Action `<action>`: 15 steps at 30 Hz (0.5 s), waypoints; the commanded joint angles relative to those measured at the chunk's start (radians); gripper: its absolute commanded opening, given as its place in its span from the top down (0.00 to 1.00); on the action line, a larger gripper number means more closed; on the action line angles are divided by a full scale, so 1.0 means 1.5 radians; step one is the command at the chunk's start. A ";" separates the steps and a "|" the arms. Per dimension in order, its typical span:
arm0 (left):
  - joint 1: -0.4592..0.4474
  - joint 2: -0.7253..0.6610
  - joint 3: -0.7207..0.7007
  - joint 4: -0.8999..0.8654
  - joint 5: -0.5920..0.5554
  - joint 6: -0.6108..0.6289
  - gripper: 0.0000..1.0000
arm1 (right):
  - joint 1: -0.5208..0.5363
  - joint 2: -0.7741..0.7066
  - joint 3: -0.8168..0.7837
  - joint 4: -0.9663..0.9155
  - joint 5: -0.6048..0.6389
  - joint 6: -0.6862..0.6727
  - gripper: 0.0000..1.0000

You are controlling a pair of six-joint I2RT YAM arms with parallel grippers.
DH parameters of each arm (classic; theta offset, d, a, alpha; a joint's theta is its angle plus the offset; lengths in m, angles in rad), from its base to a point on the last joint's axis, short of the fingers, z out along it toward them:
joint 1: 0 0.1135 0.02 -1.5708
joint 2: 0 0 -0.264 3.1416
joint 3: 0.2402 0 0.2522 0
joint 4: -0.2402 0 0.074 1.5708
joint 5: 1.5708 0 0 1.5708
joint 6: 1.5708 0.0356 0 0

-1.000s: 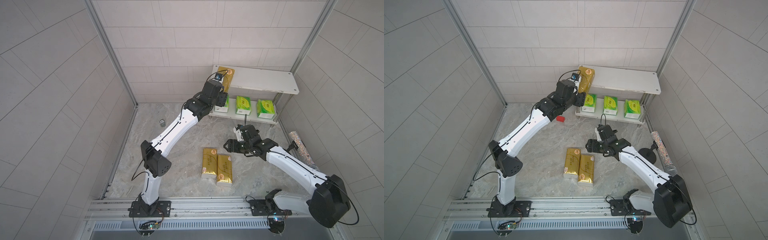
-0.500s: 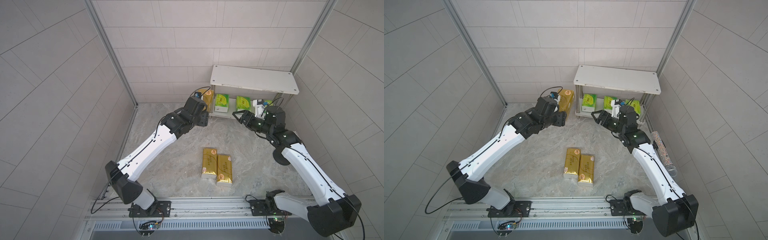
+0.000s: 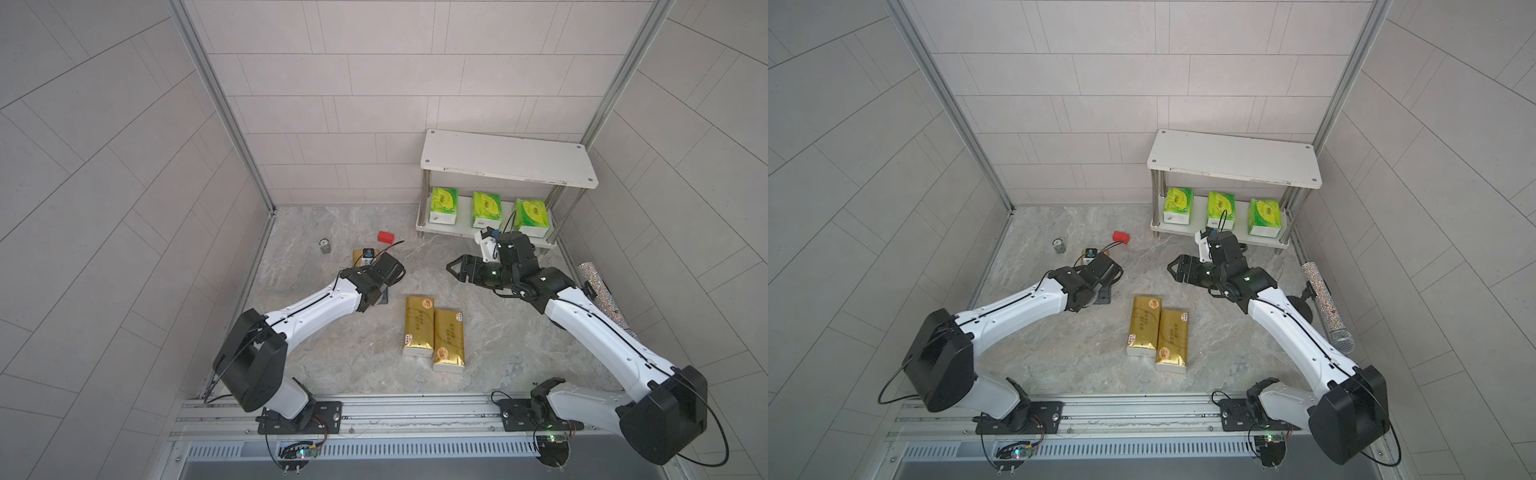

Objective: Place the tissue boxes on the shelf by color
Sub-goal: Place the box of tissues at the center of the board.

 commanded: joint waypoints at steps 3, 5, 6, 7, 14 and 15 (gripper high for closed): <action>0.004 0.089 0.038 0.058 -0.065 -0.110 0.30 | 0.020 0.022 0.003 -0.031 0.042 -0.050 0.18; 0.008 0.118 0.052 0.063 -0.064 -0.135 0.29 | 0.027 0.028 0.010 -0.046 0.056 -0.068 0.18; 0.007 0.128 0.057 0.065 -0.064 -0.143 0.29 | 0.028 0.029 0.013 -0.053 0.063 -0.074 0.18; 0.010 0.139 0.064 0.071 -0.060 -0.147 0.28 | 0.028 0.029 0.014 -0.059 0.070 -0.080 0.18; 0.012 0.204 0.139 0.053 -0.013 -0.135 0.11 | 0.028 0.033 0.011 -0.070 0.086 -0.101 0.18; 0.011 0.207 0.145 0.046 -0.009 -0.133 0.10 | 0.028 0.035 0.011 -0.071 0.087 -0.102 0.18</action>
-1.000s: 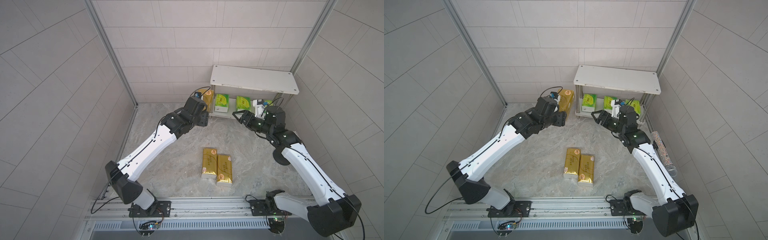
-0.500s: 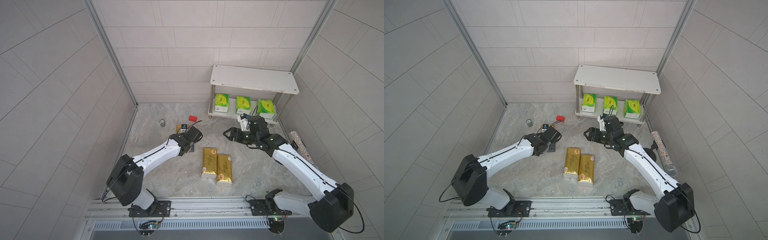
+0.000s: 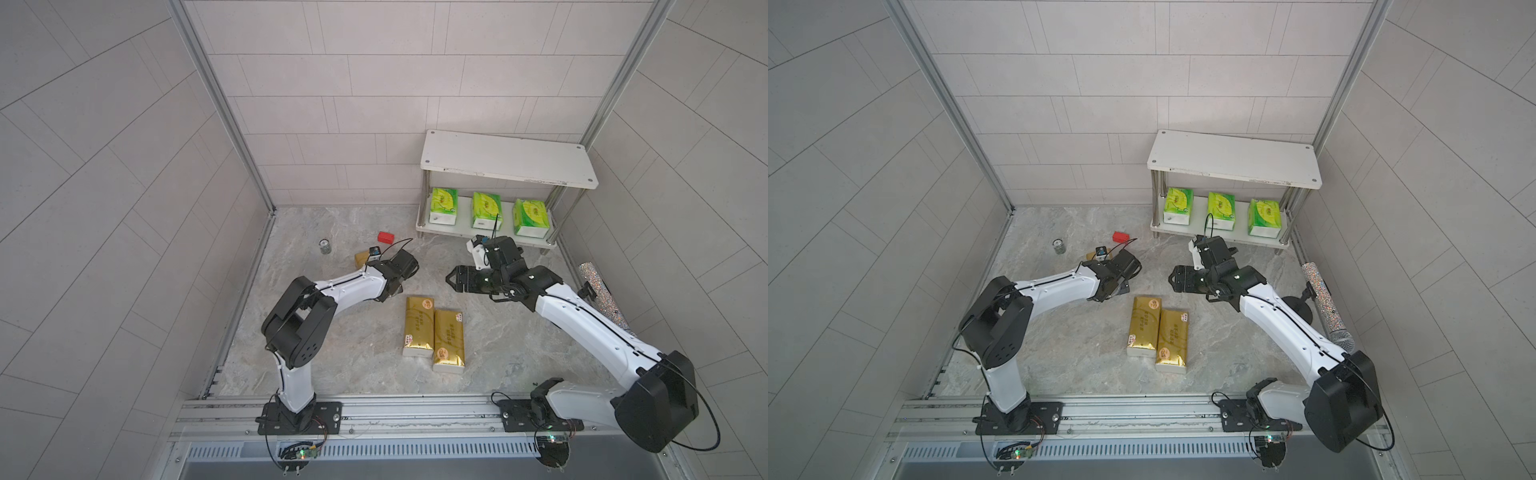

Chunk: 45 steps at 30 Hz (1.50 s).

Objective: Place the tissue boxes on the shelf by color
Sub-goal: Place the box of tissues at the center of the board, then pick up the box of tissues from the center of the board.

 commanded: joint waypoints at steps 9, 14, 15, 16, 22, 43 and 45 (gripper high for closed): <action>0.030 -0.104 0.067 -0.096 0.089 0.004 0.06 | 0.003 0.015 0.021 -0.001 0.005 -0.064 0.18; 0.061 -0.226 0.063 -0.168 0.087 0.018 0.05 | 0.037 0.052 0.044 0.029 -0.012 -0.112 0.18; 0.074 -0.244 0.063 -0.192 0.087 0.024 0.04 | 0.052 0.063 0.051 0.038 -0.007 -0.120 0.17; 0.092 -0.258 0.063 -0.220 0.090 0.029 0.04 | 0.068 0.076 0.062 0.047 -0.002 -0.127 0.17; 0.198 -0.316 -0.004 -0.305 0.109 0.058 0.04 | 0.170 0.195 0.154 0.083 0.048 -0.151 0.15; 0.288 -0.423 -0.181 -0.327 0.195 0.079 0.04 | 0.270 0.538 0.410 0.100 0.228 -0.175 0.00; 0.288 -0.423 -0.178 -0.327 0.195 0.080 0.04 | 0.269 0.548 0.414 0.100 0.228 -0.179 0.00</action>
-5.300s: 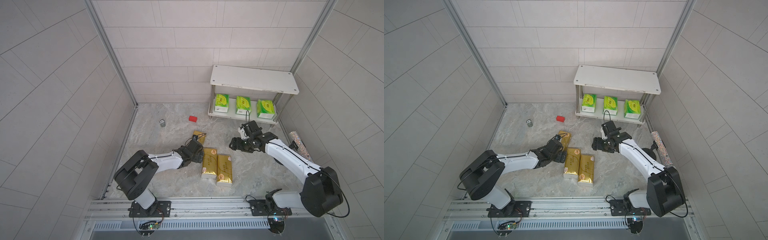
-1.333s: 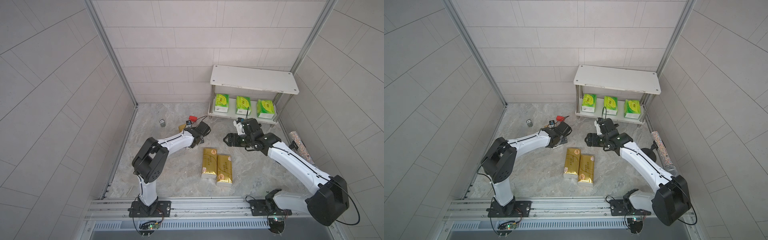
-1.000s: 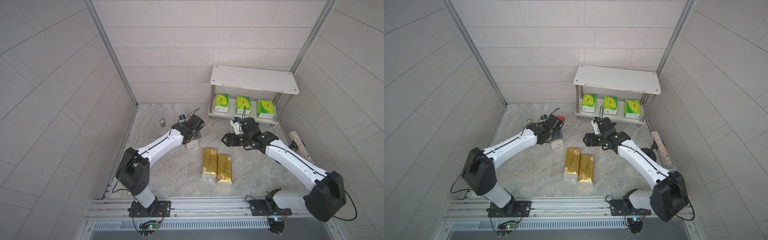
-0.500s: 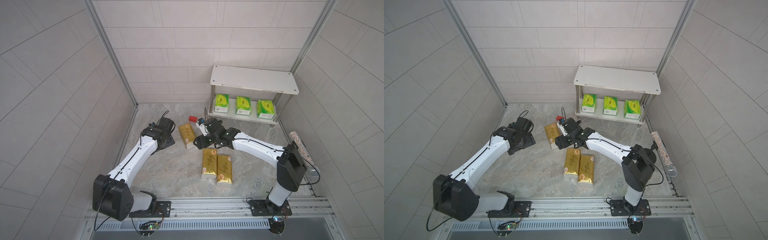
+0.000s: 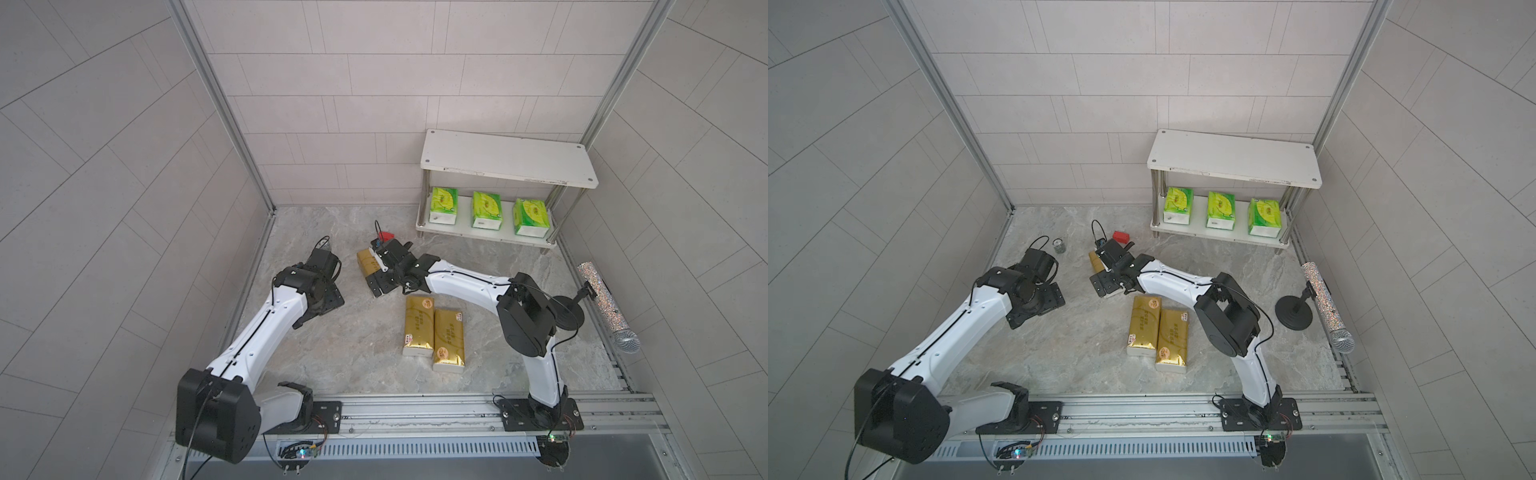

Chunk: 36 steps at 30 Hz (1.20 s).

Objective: Place the tissue boxes on the shelf by color
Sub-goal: Pick up the box of tissues from the center of the board.

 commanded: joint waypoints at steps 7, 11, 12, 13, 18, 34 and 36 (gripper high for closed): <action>0.002 -0.002 0.000 -0.024 -0.004 0.007 0.04 | 0.003 0.047 0.008 0.006 0.030 0.004 0.00; 0.002 0.006 0.005 -0.027 -0.004 0.010 0.03 | 0.004 0.031 -0.070 0.130 0.046 0.000 0.00; 0.003 0.009 0.005 -0.026 -0.004 0.012 0.03 | 0.004 0.027 -0.090 0.164 0.050 -0.003 0.00; 0.002 0.011 0.004 -0.027 -0.004 0.012 0.03 | 0.003 0.025 -0.110 0.195 0.056 -0.003 0.00; 0.003 0.022 0.003 -0.025 -0.007 0.014 0.04 | 0.003 0.029 -0.144 0.253 0.067 -0.008 0.01; 0.003 0.047 0.020 -0.020 -0.014 0.026 0.03 | -0.023 0.028 -0.150 0.314 0.013 -0.014 0.14; 0.004 0.051 0.025 -0.020 -0.014 0.030 0.03 | -0.029 0.028 -0.150 0.311 0.003 -0.014 0.17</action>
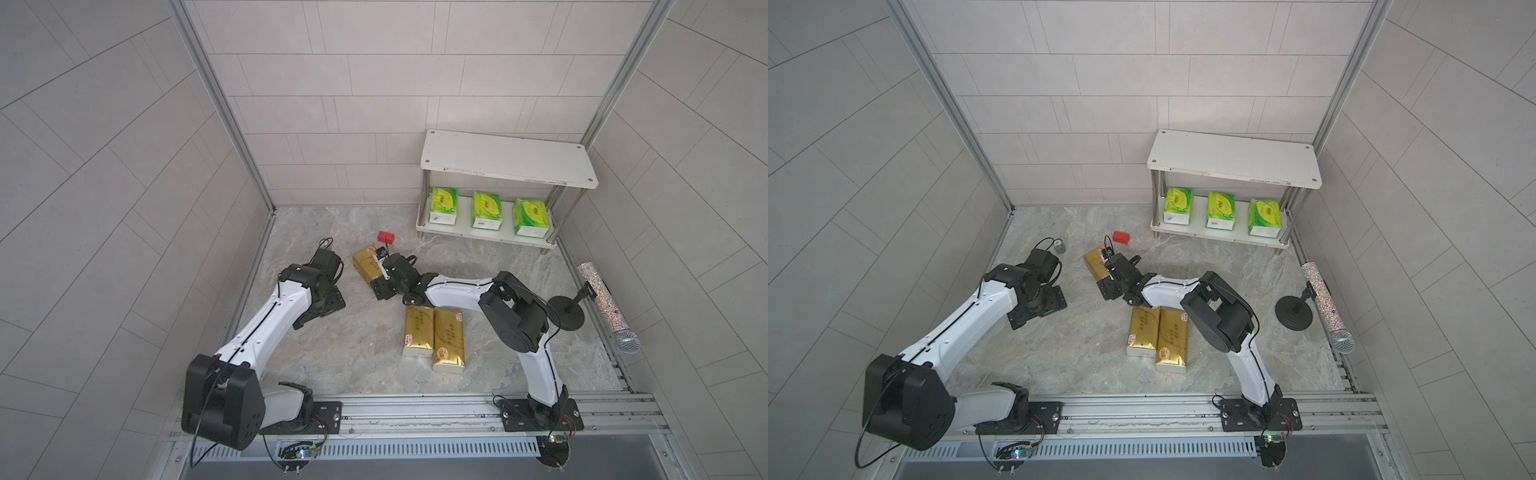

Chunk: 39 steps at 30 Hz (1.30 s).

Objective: Place the tissue boxes on the shelf by color
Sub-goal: Pick up the box of tissues from the center of the board, then place a box of tissues on the shelf.

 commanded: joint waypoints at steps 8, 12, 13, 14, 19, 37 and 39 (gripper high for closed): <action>0.009 0.010 0.035 -0.015 -0.024 0.014 0.04 | -0.013 -0.116 -0.013 -0.047 -0.032 0.007 0.22; 0.030 0.009 0.034 -0.016 -0.028 0.014 0.03 | -0.012 -0.210 -0.017 -0.131 -0.030 0.015 0.26; 0.035 0.009 0.035 -0.015 -0.028 0.014 0.03 | -0.013 -0.231 -0.019 -0.148 -0.027 0.014 0.27; 0.040 0.007 0.034 -0.013 -0.025 0.014 0.03 | -0.012 -0.261 -0.024 -0.162 -0.026 0.014 0.27; 0.053 0.011 0.033 -0.003 -0.015 0.014 0.03 | -0.013 -0.353 0.011 -0.251 -0.010 0.001 0.28; 0.051 -0.003 -0.015 0.001 0.028 0.055 0.04 | -0.172 -0.251 0.484 -0.477 0.179 -0.003 0.28; 0.048 -0.006 -0.025 0.002 0.039 0.056 0.04 | -0.190 -0.216 0.533 -0.489 0.181 0.005 0.28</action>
